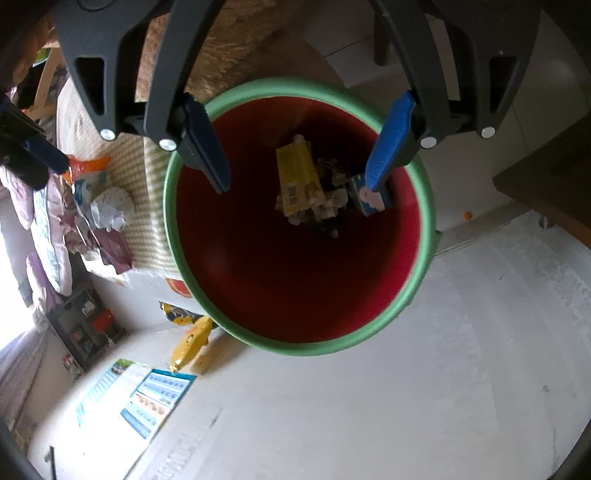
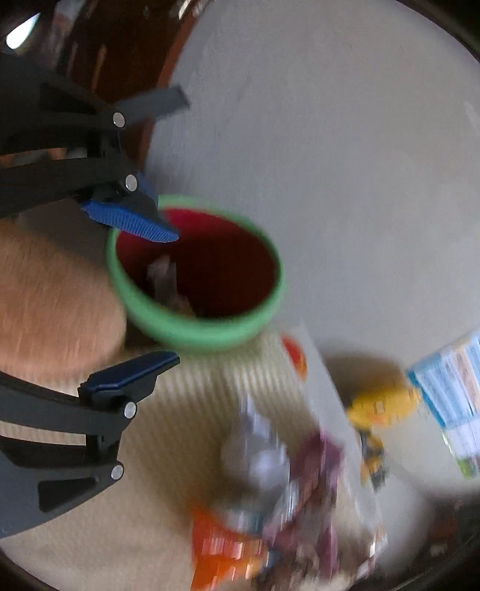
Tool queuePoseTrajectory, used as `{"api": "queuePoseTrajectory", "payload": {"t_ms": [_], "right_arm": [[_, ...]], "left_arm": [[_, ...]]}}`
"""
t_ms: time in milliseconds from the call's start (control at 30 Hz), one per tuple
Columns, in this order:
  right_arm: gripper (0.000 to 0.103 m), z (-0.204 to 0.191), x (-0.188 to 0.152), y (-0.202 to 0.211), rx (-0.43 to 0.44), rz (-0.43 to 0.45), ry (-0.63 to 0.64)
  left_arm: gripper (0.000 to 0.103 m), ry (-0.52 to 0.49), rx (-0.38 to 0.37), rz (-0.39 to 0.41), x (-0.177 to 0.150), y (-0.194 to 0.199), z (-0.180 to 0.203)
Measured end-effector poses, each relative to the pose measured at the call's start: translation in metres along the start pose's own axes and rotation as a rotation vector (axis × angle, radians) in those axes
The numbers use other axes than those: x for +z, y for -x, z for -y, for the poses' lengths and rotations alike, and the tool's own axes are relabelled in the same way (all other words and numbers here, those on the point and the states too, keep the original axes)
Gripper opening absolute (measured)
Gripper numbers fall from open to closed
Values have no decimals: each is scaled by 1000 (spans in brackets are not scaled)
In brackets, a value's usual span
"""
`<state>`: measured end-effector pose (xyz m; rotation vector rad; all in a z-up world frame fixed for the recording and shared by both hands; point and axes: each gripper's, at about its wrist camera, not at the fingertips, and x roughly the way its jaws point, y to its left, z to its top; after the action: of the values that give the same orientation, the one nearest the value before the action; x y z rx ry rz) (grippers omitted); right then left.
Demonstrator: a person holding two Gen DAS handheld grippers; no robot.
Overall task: Collect trash
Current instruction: 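Open the left tool over the red bin while the right tool drops the yellow box, then grasp the orange snack bag with the right tool while the left tool moves to the foil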
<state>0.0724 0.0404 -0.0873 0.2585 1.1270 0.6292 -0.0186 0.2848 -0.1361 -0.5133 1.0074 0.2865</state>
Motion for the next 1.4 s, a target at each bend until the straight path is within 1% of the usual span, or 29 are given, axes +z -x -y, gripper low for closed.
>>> {"api": "queuePoseTrajectory", "payload": {"t_ms": [100,133,167,200,267,333,400,500,567,633,700,767,800,833,933,1000,1033,1067,1133,1167,1200,1300,1400], "right_arm": [[60,44,-7,20,-123,72,-94],[61,69,-7,28,-178,104,-175],[63,85,-6,31,-198,122,-229],[63,108,-5,37,-222,150,-316],[63,139,-4,42,-248,173,-414],[64,159,0,42,-279,180,-457],[66,172,6,39,-303,175,-486],[66,186,7,37,-313,161,-529],[66,189,7,42,-336,167,-534],[67,183,4,56,-378,201,-503],[71,173,7,65,-440,232,-432],[75,171,13,65,-495,233,-373],[77,172,16,62,-505,213,-354],[79,177,22,54,-502,185,-348],[79,197,33,20,-502,63,-343],[73,208,36,5,-494,23,-330],[61,210,37,3,-464,28,-327],[53,211,38,3,-446,25,-325],[44,203,37,8,-442,17,-301],[43,197,35,13,-437,5,-282],[42,192,34,18,-428,5,-273],[40,177,15,45,-390,20,-261],[41,163,-16,81,-323,39,-285]], "left_arm": [[73,-21,-7,-1,-1,-1,9],[73,-26,-9,-1,-2,-1,12],[73,-34,-11,-1,-3,0,15],[73,-39,-13,-1,-3,0,17],[73,-48,-15,0,-5,2,20],[73,-55,-17,2,-6,4,22],[73,-63,-19,0,-7,6,26],[73,-77,-19,1,-8,8,32],[73,-81,-20,3,-9,9,33],[73,-80,-15,2,-9,9,34],[73,-78,-17,-5,-9,7,36],[73,-85,-16,-12,-10,4,38],[73,-95,-17,-17,-11,3,40],[73,-100,-18,-18,-12,4,41],[73,-108,-25,-16,-12,5,45],[73,-111,-33,-15,-13,8,47],[73,-117,-39,-17,-13,9,49],[73,-122,-42,-18,-13,9,52],[73,-144,-54,-19,-14,9,62],[73,-158,-63,-21,-15,8,68],[73,-180,-78,-24,-15,8,78],[73,-254,-116,-22,-18,7,110],[73,-341,-153,-11,-20,5,148]]}}
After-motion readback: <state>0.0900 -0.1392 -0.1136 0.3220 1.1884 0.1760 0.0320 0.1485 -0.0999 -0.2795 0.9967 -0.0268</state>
